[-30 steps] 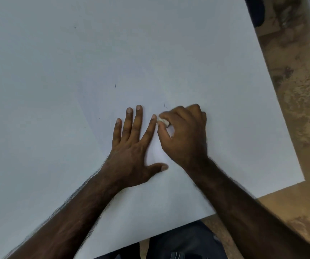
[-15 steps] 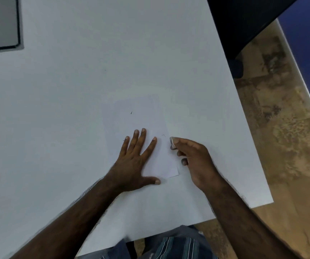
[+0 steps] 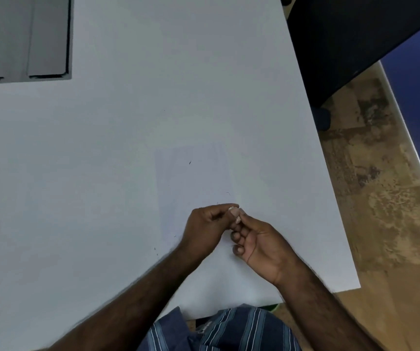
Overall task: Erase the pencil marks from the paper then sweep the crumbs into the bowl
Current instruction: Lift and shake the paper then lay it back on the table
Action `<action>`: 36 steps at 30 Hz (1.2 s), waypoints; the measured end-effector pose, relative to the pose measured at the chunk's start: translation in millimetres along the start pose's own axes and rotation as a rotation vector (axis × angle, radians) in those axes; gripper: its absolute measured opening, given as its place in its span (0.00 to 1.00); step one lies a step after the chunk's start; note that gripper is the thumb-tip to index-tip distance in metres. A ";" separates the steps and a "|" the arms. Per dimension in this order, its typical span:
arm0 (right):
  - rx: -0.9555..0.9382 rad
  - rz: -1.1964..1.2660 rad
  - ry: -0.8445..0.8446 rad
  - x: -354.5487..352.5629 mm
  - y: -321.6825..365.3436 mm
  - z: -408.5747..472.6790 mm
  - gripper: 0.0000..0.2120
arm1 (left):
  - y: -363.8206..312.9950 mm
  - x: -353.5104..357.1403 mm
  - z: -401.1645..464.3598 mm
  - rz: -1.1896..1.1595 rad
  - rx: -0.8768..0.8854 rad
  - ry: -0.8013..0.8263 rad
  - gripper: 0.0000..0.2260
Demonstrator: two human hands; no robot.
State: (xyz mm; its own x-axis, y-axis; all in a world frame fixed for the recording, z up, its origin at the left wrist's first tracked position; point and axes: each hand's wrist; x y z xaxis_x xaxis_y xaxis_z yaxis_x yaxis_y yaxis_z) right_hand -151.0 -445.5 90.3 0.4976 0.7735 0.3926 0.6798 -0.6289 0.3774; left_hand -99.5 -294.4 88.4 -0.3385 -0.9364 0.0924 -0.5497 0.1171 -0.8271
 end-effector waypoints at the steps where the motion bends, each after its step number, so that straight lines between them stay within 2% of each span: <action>1: 0.005 -0.010 -0.001 -0.5 -0.3 -1.4 0.09 | 0.8 1.3 -2.6 -0.037 -0.014 0.000 0.08; 6: -0.026 -0.078 -0.039 -0.1 -6.7 -5.6 0.11 | 7.5 9.4 -10.6 -0.151 -0.086 -0.075 0.12; 10: -0.198 -0.232 -0.190 6.4 -17.5 -8.1 0.17 | 13.1 19.4 -14.2 -0.213 -0.136 -0.201 0.09; 13: -0.351 -0.298 -0.275 9.7 -24.4 -8.4 0.12 | 16.9 24.6 -16.3 -0.293 -0.169 -0.304 0.06; 17: -0.456 -0.356 -0.331 13.1 -27.4 -5.4 0.12 | 22.9 26.1 -18.3 -0.346 -0.162 -0.329 0.08; 24: -0.607 -0.537 -0.274 19.4 -22.9 -6.4 0.08 | 38.0 23.5 -16.0 0.071 -0.069 -0.400 0.12; 27: -0.730 -0.694 -0.344 22.2 -18.5 -4.1 0.07 | 47.9 19.7 -17.7 0.175 -0.078 -0.394 0.16; 30: -0.861 -0.839 -0.410 22.3 -14.7 -3.1 0.08 | 56.1 9.7 -17.3 0.318 0.002 -0.444 0.18; 33: -0.947 -0.941 -0.415 20.6 -13.7 -3.6 0.08 | 59.4 0.3 -16.0 0.401 0.067 -0.437 0.09; 36: -1.013 -1.028 -0.423 18.8 -14.8 -5.4 0.07 | 61.3 -6.3 -15.5 0.467 0.088 -0.397 0.06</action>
State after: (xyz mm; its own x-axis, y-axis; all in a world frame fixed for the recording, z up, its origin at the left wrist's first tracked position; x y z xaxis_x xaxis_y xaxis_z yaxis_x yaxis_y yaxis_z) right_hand -154.6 -422.1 96.6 0.2826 0.7532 -0.5940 0.2576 0.5369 0.8034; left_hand -143.0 -276.2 45.8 -0.2087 -0.8466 -0.4896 -0.3412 0.5322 -0.7748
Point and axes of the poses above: each hand's wrist, its own z-axis towards the middle knuckle, its own x-axis out of the palm, y = z × x, and after that the axes turned 1 degree about z, right-handed
